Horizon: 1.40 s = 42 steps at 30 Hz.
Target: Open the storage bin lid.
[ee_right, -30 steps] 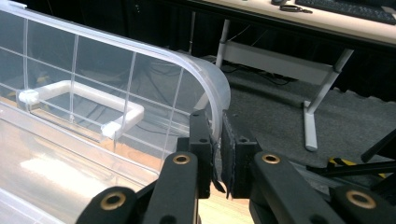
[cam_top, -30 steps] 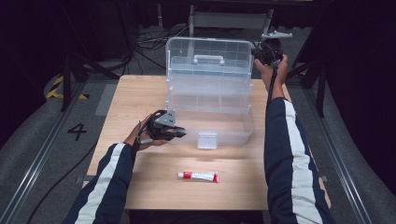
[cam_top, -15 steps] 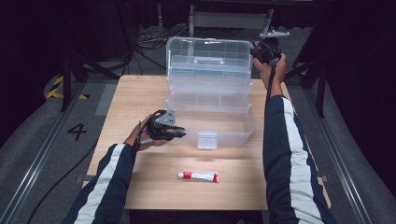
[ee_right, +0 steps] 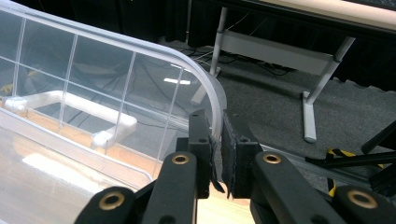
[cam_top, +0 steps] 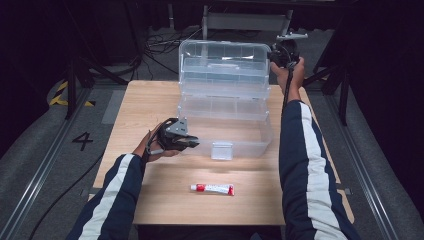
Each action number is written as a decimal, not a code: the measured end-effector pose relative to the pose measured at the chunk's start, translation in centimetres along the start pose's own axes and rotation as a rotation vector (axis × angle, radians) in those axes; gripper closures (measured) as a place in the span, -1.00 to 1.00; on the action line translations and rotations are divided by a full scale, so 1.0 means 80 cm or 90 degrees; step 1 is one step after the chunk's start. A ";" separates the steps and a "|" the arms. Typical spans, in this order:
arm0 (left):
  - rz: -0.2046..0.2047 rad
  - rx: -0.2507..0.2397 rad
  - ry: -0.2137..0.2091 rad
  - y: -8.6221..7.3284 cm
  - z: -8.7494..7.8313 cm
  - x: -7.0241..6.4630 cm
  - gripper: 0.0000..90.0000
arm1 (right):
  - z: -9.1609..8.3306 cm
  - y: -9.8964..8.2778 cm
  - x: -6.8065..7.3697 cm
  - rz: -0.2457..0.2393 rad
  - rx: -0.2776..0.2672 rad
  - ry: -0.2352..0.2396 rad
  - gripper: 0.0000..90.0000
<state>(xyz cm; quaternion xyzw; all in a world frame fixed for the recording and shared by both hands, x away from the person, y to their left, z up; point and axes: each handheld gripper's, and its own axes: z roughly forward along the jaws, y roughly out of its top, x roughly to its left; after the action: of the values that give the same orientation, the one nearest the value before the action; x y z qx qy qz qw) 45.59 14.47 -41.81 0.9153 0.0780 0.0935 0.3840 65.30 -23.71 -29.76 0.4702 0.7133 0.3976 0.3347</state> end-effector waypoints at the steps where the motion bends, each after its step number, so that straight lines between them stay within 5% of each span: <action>1: 0.001 0.000 0.000 0.000 0.000 0.000 0.75 | 0.002 0.000 0.000 0.001 0.001 0.000 0.85; 25: -0.002 -0.003 -0.005 -0.001 -0.001 0.001 0.72 | 0.020 -0.006 -0.012 -0.012 0.035 0.011 0.82; 42: 0.005 -0.003 -0.010 -0.002 -0.001 0.002 0.73 | 0.030 -0.007 -0.016 0.009 0.058 0.010 0.80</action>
<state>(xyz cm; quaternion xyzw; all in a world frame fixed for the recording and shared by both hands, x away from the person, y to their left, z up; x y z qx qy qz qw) 45.69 14.65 -41.84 0.9152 0.0715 0.0881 0.3867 67.53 -24.42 -31.23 0.4870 0.7298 0.3710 0.3044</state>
